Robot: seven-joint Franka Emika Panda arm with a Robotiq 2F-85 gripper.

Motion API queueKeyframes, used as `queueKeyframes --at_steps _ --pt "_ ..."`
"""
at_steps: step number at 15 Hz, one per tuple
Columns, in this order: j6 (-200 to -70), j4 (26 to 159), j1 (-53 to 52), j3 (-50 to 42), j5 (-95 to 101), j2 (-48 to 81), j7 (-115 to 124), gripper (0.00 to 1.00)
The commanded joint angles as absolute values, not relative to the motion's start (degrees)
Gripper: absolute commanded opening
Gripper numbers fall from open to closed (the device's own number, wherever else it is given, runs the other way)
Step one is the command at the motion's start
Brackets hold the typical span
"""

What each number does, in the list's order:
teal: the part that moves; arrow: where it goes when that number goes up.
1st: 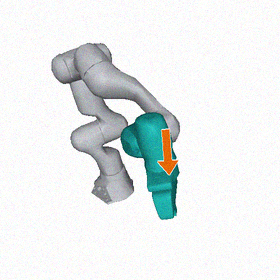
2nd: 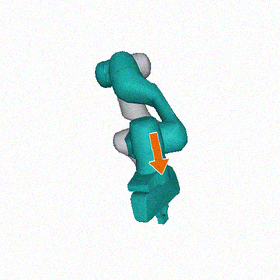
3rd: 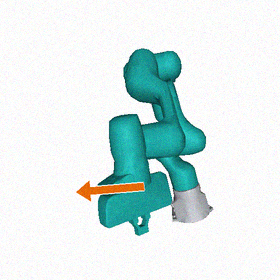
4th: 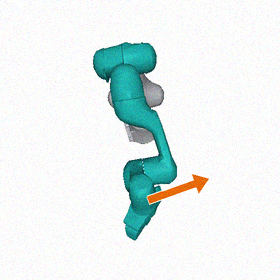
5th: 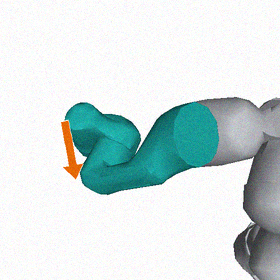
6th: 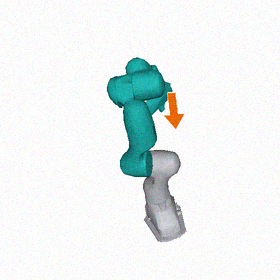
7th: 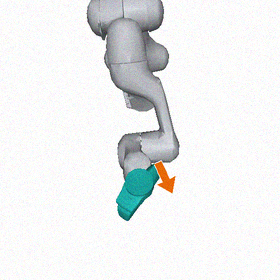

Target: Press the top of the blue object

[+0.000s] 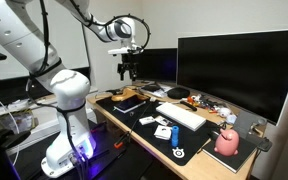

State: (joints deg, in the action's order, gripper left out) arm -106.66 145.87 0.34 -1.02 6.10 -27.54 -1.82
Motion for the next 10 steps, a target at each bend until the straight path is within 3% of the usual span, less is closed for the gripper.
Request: queueKeyframes --at_steps 1,10 --pt "-108.2 147.5 2.0 -1.8 7.0 -27.7 -0.9 1.0" --pt "-110.2 149.5 6.9 -5.9 6.6 -26.4 -0.3 1.0"
